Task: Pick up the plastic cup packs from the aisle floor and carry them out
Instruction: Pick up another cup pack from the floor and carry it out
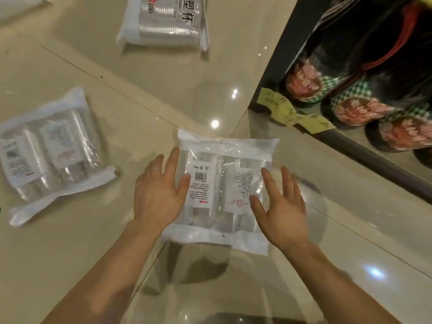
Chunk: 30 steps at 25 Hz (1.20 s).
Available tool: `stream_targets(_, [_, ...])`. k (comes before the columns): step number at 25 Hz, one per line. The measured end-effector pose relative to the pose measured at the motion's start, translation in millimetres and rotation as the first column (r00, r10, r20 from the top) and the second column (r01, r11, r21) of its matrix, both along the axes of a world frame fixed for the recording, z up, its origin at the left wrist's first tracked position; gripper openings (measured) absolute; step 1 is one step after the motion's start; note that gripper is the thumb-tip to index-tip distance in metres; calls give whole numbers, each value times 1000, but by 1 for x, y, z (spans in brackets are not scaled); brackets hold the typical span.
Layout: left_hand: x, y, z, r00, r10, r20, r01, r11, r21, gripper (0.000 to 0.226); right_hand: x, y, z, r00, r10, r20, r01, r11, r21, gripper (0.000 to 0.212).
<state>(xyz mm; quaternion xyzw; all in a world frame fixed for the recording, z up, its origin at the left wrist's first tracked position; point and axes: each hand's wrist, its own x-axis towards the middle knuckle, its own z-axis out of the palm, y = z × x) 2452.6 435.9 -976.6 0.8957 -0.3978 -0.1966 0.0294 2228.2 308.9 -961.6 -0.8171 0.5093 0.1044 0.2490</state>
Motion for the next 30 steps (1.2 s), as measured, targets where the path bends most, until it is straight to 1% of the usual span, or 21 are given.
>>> stream_targets(2, [-1,4,-41,999,49,-16,-49,999,19,74,-7,6,-38,998,-56,-10,56,997,60,69])
stream_targets(3, [-3,8,-58,996,79,-52,-78,997,21,72,-11,9,-54,996,-83,-17,85,992,91,72])
stream_targets(5, [-11,14,-81,974,136,-183,-140,990,-9,70,-17,14,-80,991,-135,-3,134,978,161,76])
stream_targets(7, [-25,19,-96,948,151,-281,-170,984,-47,70,-22,19,-98,982,-175,68,154,959,240,77])
stream_targets(9, [-35,22,-101,948,161,-274,-189,979,-77,70,-20,21,-101,961,-222,163,169,942,289,77])
stream_targets(10, [-37,24,-100,950,172,-260,-204,973,-104,69,-18,22,-97,951,-238,196,176,941,288,77])
stream_targets(13, [-36,26,-75,933,236,-270,-290,940,-181,67,-5,18,-72,938,-207,279,146,963,227,77])
stream_targets(16, [-19,33,-10,922,294,-254,-361,890,-278,65,24,18,-14,916,-152,372,99,982,159,76])
stream_targets(21, [34,41,142,913,384,-137,-406,826,-390,62,96,17,124,874,-85,479,57,996,71,77])
stream_targets(24, [72,40,256,911,405,-73,-390,792,-469,64,141,10,234,823,-22,568,28,1000,-2,79])
stream_targets(26, [98,37,335,906,421,-38,-377,765,-522,63,166,7,312,801,18,599,21,998,-58,79])
stream_targets(28, [118,33,414,896,442,-35,-382,730,-567,65,186,3,391,779,47,626,16,995,-95,78])
stream_targets(30, [128,30,487,904,427,-26,-348,699,-625,66,198,1,465,752,68,656,11,993,-116,79])
